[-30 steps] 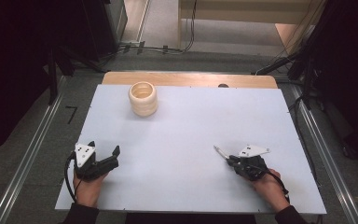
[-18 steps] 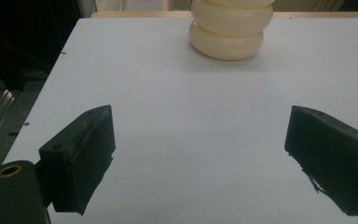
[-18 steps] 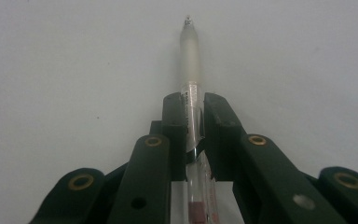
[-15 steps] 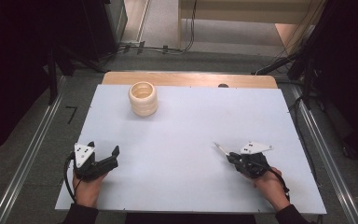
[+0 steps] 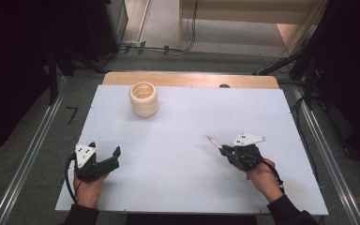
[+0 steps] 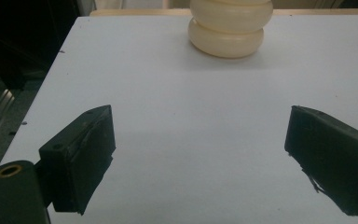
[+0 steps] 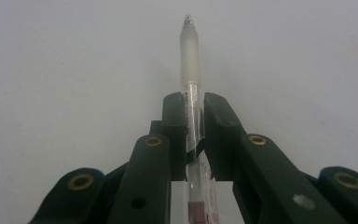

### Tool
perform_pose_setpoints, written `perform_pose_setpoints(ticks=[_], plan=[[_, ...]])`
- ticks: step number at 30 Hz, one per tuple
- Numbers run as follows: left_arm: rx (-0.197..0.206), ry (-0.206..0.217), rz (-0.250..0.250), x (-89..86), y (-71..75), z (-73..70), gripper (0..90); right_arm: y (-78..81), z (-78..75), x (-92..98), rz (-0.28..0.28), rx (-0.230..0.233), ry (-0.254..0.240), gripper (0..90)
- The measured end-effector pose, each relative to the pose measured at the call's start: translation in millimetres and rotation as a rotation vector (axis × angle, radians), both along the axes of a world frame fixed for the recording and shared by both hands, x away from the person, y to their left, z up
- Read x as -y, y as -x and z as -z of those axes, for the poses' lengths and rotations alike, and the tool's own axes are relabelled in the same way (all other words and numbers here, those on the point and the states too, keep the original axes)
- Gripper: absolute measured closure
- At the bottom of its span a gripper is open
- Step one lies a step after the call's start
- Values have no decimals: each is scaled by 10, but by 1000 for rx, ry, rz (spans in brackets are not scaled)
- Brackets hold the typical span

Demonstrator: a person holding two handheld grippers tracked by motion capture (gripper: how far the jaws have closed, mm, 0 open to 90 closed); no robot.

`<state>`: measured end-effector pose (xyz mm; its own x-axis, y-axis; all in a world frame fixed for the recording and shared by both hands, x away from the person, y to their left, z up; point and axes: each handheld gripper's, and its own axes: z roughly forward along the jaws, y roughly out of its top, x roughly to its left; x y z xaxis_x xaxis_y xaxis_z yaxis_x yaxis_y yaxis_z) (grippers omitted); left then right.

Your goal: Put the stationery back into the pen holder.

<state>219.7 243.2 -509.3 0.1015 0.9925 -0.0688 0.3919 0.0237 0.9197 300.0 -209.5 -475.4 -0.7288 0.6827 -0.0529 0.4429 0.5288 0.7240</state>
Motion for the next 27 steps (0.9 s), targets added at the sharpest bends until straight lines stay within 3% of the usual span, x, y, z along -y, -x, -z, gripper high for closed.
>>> perform_pose_setpoints(ticks=[9,27], plan=[[1,0,2,-3,3,-2,91,-119,-66,-234,-29,8,17,772],[-1,-1,5,6,-3,1,91,-356,-217,-549,-36,26,-19,772]])
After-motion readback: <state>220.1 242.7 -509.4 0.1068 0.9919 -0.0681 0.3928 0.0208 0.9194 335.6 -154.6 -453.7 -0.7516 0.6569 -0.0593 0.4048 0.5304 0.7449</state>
